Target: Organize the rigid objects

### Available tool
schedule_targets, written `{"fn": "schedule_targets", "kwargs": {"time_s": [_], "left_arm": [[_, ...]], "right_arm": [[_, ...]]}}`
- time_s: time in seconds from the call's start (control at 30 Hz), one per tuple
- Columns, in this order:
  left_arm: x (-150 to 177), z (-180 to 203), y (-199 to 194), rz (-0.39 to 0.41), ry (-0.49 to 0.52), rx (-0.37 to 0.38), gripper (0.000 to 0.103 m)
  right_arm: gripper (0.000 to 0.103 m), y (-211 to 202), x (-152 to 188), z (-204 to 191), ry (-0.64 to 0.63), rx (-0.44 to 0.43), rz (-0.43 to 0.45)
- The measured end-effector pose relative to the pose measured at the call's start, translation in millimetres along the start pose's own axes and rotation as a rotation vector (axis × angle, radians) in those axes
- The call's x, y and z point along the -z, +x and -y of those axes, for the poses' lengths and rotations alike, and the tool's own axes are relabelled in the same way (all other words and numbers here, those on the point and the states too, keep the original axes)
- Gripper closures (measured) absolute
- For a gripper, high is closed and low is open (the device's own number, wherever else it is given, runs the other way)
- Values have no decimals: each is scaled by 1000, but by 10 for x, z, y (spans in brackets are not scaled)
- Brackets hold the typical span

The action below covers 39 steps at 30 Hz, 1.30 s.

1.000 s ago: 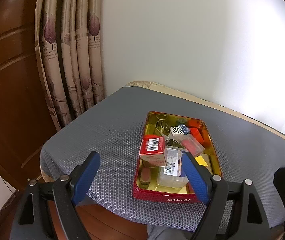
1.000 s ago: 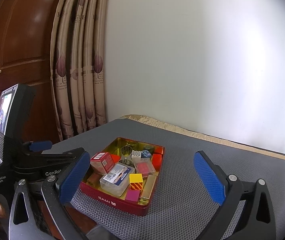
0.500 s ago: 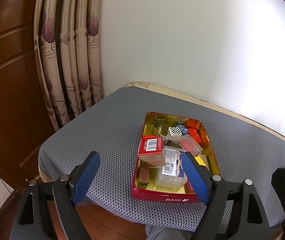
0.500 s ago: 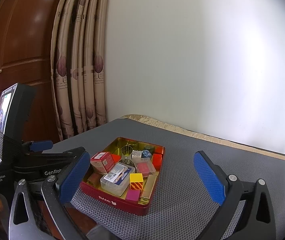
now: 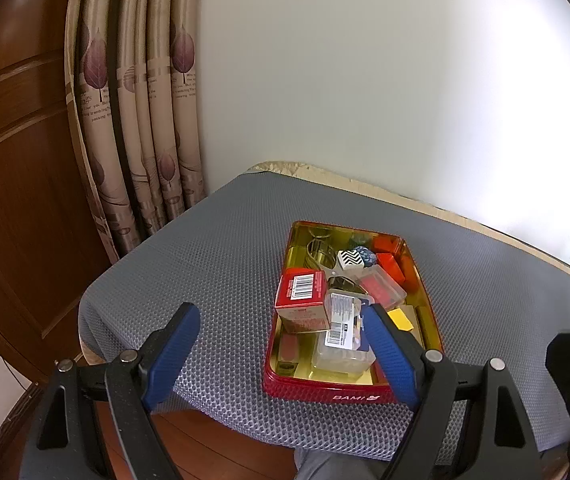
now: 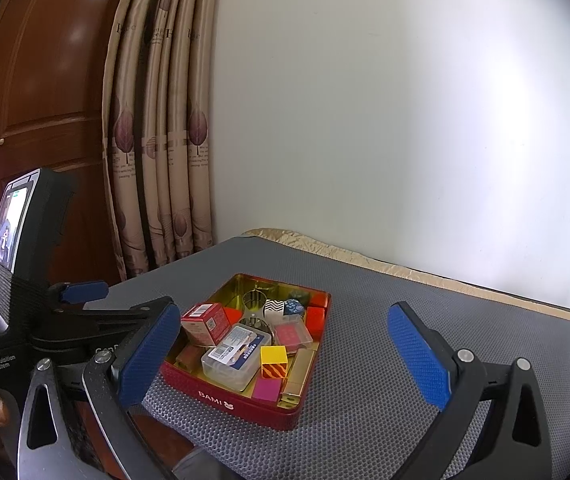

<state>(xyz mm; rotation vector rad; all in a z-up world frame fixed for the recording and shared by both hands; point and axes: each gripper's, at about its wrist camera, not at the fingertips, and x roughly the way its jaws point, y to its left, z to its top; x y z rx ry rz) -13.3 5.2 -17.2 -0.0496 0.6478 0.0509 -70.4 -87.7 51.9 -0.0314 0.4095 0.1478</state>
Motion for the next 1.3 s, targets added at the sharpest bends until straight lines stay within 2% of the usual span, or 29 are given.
{"fn": "schedule_targets", "kwargs": {"time_s": [0.63, 0.9, 1.07, 1.3], "left_arm": [[52, 2, 52, -24, -4, 1, 17], [86, 53, 1, 42, 21, -23, 17], [74, 34, 19, 35, 14, -2, 17], [46, -10, 43, 14, -20, -13, 17]], "right_arm": [[0, -1, 32, -10, -2, -13, -7], [0, -7, 24, 0, 1, -16, 3], [0, 1, 27, -1, -3, -19, 0], [0, -11, 15, 21, -3, -18, 5]]}}
